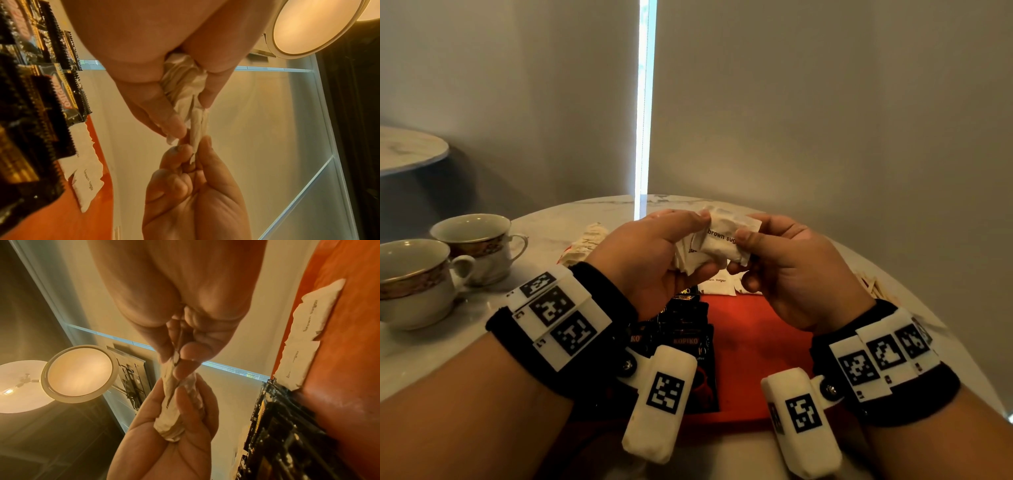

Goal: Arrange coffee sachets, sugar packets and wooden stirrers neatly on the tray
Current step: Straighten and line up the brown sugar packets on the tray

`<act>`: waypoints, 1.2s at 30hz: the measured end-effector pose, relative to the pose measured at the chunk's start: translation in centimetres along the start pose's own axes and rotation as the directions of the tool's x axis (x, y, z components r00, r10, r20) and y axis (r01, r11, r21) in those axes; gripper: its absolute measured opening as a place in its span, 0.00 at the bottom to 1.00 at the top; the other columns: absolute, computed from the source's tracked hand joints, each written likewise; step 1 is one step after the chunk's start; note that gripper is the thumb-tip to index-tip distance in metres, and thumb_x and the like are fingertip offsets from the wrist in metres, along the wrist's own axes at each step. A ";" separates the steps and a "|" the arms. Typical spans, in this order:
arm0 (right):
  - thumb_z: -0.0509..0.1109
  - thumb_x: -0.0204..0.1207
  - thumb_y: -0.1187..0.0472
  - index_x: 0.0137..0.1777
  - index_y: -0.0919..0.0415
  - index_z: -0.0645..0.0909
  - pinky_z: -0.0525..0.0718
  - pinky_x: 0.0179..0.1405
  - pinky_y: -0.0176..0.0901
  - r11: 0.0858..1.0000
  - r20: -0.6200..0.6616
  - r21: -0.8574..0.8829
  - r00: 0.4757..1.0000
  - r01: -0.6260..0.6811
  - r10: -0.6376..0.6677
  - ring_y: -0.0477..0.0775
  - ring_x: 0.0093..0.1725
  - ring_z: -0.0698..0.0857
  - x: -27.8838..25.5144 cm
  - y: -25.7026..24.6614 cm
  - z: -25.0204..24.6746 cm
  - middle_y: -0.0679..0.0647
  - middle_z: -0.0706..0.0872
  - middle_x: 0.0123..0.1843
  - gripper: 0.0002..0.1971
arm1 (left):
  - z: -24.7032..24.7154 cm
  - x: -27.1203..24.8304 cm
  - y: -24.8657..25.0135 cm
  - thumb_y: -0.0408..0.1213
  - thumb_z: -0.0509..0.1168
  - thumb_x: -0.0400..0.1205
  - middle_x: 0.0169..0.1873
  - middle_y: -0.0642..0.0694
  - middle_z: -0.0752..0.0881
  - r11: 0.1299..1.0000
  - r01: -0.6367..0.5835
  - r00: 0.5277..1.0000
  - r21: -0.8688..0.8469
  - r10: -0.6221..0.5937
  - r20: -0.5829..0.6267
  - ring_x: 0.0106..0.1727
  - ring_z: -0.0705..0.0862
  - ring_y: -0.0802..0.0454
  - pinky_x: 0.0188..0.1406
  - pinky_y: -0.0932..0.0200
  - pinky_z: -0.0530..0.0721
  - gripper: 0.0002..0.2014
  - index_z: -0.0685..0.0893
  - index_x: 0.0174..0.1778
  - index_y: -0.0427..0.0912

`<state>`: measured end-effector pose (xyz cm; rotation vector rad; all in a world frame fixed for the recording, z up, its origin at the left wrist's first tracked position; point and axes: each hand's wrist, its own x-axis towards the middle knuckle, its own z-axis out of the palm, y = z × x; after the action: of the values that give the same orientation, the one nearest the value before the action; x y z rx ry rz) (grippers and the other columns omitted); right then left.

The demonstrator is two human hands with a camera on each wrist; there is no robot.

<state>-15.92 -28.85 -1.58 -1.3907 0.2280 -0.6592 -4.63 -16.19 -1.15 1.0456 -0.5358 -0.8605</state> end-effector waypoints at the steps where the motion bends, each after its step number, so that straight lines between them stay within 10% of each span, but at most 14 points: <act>1: 0.73 0.67 0.65 0.55 0.68 0.82 0.70 0.19 0.39 1.000 0.013 -0.013 1.000 0.006 -0.006 0.53 0.28 0.83 0.0 0.0 0.0 0.61 0.88 0.37 0.15 | -0.1 0.1 0.0 0.39 0.66 0.86 0.50 0.35 0.90 1.000 -0.002 1.000 -0.002 0.002 -0.002 0.41 0.90 0.44 0.31 0.60 0.90 0.17 0.82 0.67 0.33; 16: 0.69 0.82 0.66 0.52 0.57 0.77 0.71 0.18 0.36 0.977 -0.284 0.181 0.945 -0.117 0.166 0.46 0.26 0.81 3.4 1.6 -4.3 0.57 0.88 0.42 0.05 | -1.3 1.0 1.2 0.39 0.77 0.76 0.56 0.34 0.85 0.978 -0.123 0.976 -0.171 0.087 -0.202 0.40 0.90 0.43 0.33 0.60 0.88 0.17 0.85 0.55 0.33; 20: 0.62 0.85 0.70 0.54 0.59 0.77 0.74 0.19 0.34 0.934 -0.207 0.178 0.917 -0.308 0.342 0.45 0.25 0.80 4.0 3.3 -5.0 0.56 0.83 0.42 0.06 | -1.5 0.9 1.3 0.36 0.75 0.78 0.55 0.33 0.85 0.972 -0.131 0.971 -0.194 0.087 -0.221 0.33 0.91 0.45 0.32 0.60 0.88 0.14 0.85 0.54 0.33; 26: 0.59 0.85 0.74 0.66 0.68 0.78 0.77 0.21 0.34 0.859 -0.100 0.012 0.854 -0.512 0.510 0.46 0.29 0.82 3.7 4.7 -4.6 0.62 0.86 0.51 0.14 | -1.2 0.8 1.2 0.35 0.75 0.78 0.65 0.29 0.81 0.976 -0.106 0.973 -0.189 0.063 -0.223 0.49 0.89 0.38 0.32 0.60 0.87 0.18 0.83 0.61 0.31; 36: 0.62 0.83 0.79 0.56 0.64 0.81 0.82 0.24 0.34 0.827 -0.148 -0.164 0.842 -0.538 0.519 0.52 0.36 0.89 2.7 4.2 -3.9 0.64 0.92 0.46 0.12 | -0.9 0.7 1.3 0.34 0.74 0.80 0.66 0.29 0.82 0.978 -0.082 0.978 -0.192 0.041 -0.204 0.50 0.87 0.37 0.30 0.60 0.88 0.15 0.83 0.60 0.32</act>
<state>-14.57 -33.39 -5.71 -1.4001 0.7499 -0.2379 -3.07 -15.97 -0.38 0.9136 -0.3046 -0.7291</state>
